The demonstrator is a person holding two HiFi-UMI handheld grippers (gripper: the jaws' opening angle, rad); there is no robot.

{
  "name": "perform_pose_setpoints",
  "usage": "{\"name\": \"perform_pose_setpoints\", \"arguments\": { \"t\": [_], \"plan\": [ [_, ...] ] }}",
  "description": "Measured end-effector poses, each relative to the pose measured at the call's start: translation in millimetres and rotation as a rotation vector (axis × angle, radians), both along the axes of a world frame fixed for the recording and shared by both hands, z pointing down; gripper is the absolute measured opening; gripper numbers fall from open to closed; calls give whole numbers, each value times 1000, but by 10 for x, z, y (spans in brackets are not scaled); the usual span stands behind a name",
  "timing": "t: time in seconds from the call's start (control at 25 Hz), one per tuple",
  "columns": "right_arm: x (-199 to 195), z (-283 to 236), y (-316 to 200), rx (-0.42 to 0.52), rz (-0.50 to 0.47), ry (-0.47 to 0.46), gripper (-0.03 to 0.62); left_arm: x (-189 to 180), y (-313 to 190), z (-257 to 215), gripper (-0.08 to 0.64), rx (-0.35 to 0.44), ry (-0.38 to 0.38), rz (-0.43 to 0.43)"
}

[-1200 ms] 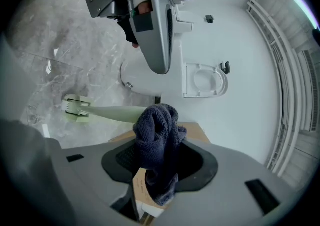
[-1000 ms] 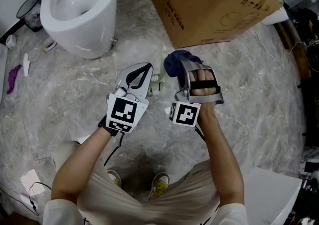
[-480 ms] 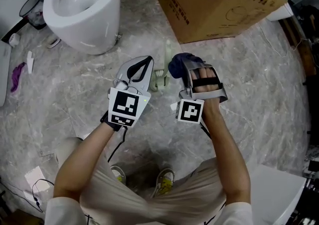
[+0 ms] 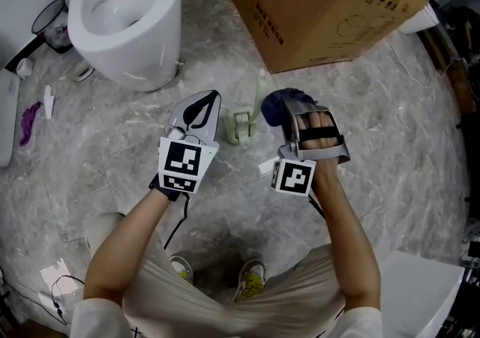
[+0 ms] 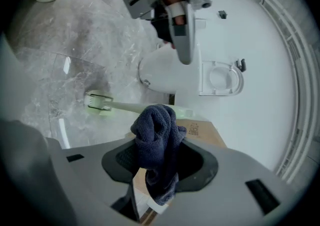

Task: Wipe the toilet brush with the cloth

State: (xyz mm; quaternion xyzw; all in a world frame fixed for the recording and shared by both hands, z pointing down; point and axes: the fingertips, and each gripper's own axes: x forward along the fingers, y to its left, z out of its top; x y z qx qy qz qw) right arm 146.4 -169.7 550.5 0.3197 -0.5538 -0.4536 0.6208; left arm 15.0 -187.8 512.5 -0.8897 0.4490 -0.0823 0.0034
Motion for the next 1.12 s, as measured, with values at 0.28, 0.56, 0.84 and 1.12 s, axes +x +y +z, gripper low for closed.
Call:
{"name": "perform_pose_setpoints", "arguments": {
  "t": [0.28,0.56,0.84,1.12],
  "plan": [
    [-284,-874,-151,264,26,-23,175,-38,-27,2,-2,-6,10,-13],
    [-467,-802,-245,271,7,4,175,-89,-39,57,-2,-24,12,-20],
    [-459,-441,-209,164,-5,26,175,-51,-26,61,-2,-41,11,-3],
    [-525,-278,-125,118,-30,23,175,12,1,122,-2,-50,-9,15]
  ]
}}
